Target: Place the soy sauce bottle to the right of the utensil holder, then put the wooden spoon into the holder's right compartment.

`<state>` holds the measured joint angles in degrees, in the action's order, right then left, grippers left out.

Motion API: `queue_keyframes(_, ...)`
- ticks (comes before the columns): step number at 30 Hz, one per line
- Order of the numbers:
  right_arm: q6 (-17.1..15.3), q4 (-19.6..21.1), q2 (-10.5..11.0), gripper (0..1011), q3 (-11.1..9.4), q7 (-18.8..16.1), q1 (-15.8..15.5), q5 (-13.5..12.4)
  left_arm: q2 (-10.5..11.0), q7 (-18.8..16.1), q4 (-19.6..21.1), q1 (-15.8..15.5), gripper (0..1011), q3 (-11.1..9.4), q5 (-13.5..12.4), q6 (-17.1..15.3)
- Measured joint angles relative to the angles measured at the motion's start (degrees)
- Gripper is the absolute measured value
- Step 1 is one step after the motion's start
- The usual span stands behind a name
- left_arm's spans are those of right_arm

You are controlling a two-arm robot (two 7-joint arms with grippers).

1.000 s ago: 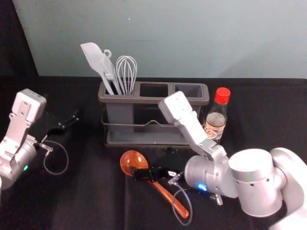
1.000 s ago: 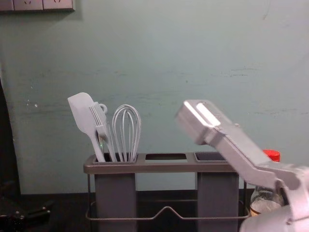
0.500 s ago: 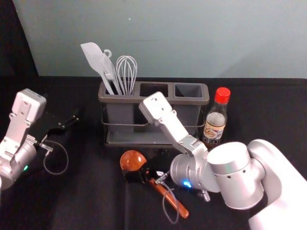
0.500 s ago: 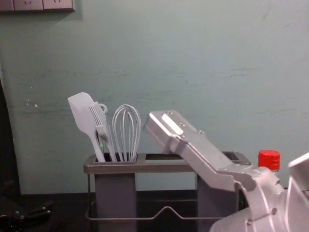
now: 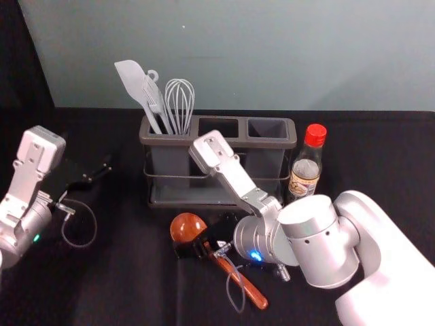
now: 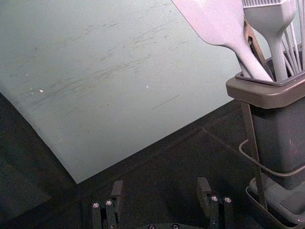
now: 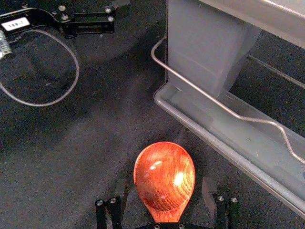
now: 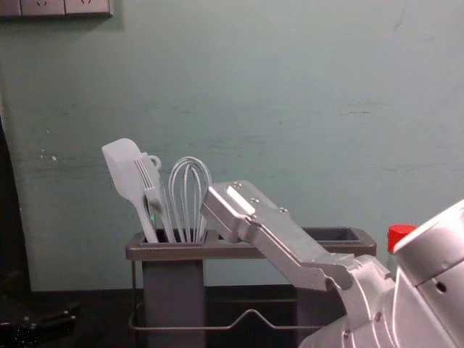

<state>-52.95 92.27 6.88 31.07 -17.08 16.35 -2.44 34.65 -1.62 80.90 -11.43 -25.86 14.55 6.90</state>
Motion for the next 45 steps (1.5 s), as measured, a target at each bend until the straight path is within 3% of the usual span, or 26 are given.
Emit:
queue_keyframes(15, -2.4, -2.7, -1.8, 1003, 0.5, -2.5, 2.4, 1.4, 0.0, 0.0, 0.0, 0.0, 1000, 0.0, 0.0, 0.0)
queue_keyframes(45, -3.0, -6.5, -3.8, 1003, 1.6, -4.6, 4.8, 6.2, 0.0, 0.0, 0.0, 0.0, 1000, 0.0, 0.0, 0.0)
